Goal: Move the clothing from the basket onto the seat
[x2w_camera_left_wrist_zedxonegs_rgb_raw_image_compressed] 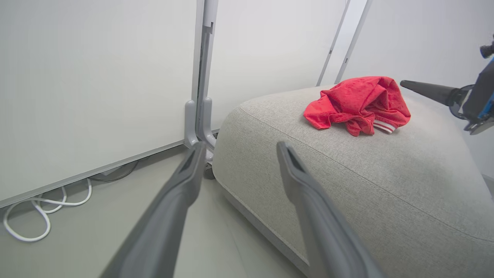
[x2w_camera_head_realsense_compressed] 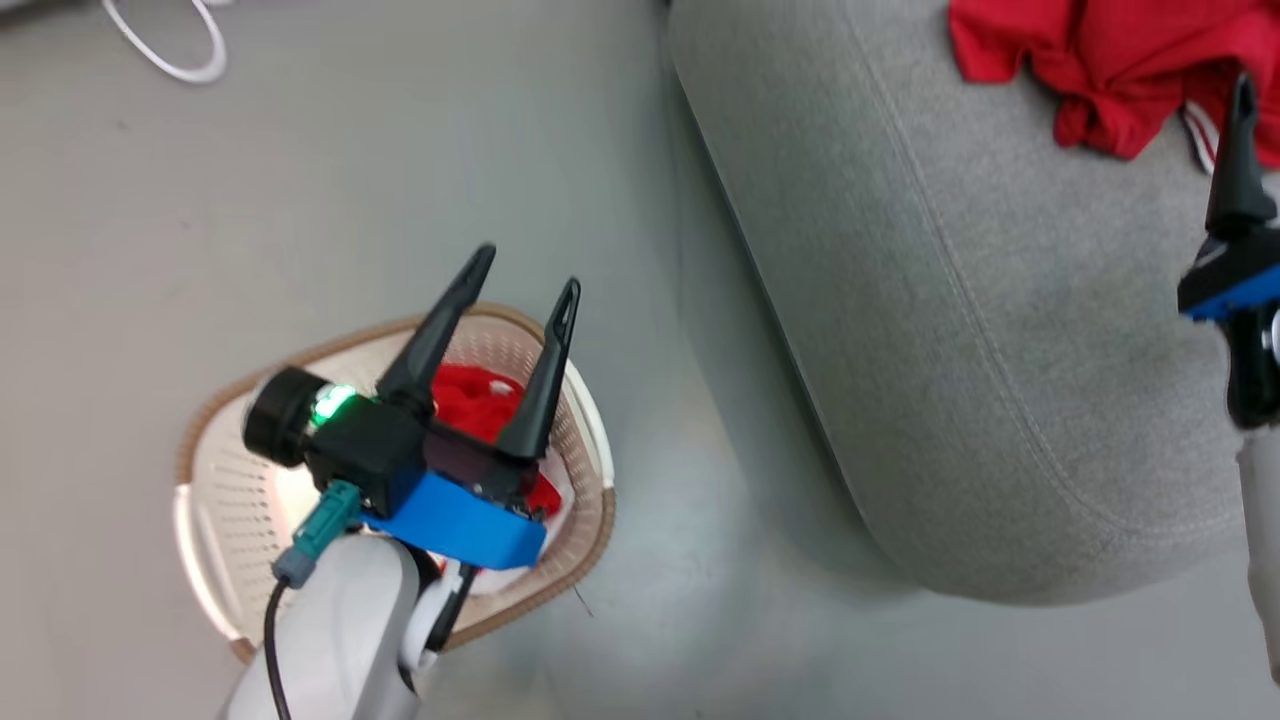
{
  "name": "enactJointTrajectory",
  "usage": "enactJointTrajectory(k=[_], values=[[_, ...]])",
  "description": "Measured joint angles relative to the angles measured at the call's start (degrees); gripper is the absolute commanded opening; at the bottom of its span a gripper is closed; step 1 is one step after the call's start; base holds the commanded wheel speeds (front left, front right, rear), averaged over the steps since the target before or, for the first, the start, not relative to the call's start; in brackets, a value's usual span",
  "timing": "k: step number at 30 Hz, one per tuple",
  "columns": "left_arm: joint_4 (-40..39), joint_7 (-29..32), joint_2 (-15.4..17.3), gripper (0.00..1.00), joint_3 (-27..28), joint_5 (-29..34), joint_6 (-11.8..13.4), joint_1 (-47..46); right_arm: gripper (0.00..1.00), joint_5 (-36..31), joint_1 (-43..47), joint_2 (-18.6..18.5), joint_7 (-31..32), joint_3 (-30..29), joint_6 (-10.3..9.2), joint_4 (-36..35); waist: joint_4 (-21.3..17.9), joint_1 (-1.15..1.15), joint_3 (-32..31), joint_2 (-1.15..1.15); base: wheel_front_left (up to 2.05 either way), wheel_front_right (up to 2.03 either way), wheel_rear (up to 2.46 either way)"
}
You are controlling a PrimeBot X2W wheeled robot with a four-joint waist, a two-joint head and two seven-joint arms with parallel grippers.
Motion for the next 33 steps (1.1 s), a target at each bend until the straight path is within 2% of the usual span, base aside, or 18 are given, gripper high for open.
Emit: enactJointTrajectory(k=[4, 16, 24, 33], values=[[1.7, 0.0, -2.4, 1.00, 2.2, -0.3, 0.0, 3.8, 1.00, -0.3, 6.8, 0.2, 0.0, 0.2, 0.00, -4.8, 1.9, -0.01, -5.2, 0.00, 0.00, 0.00, 0.00], [4.6, 0.0, -5.7, 1.00, 9.7, -0.4, -0.3, 15.3, 1.00, -1.0, 25.8, 5.5, 1.7, -0.2, 0.00, -18.4, 7.6, -0.02, -20.0, 0.00, 0.00, 0.00, 0.00], [6.2, 0.0, -6.4, 1.00, 12.6, -0.5, -0.3, 18.3, 1.00, -3.5, 35.4, 9.1, 5.1, -0.5, 0.00, -27.8, 13.0, -0.02, -25.5, 0.00, 0.00, 0.00, 0.00], [8.9, 0.0, -6.3, 1.00, 14.3, -0.9, -0.3, 19.7, 1.00, -3.4, 42.6, 12.0, 7.7, 2.8, 0.00, -33.7, 17.9, -0.01, -29.6, 0.00, 0.00, 0.00, 0.00]])
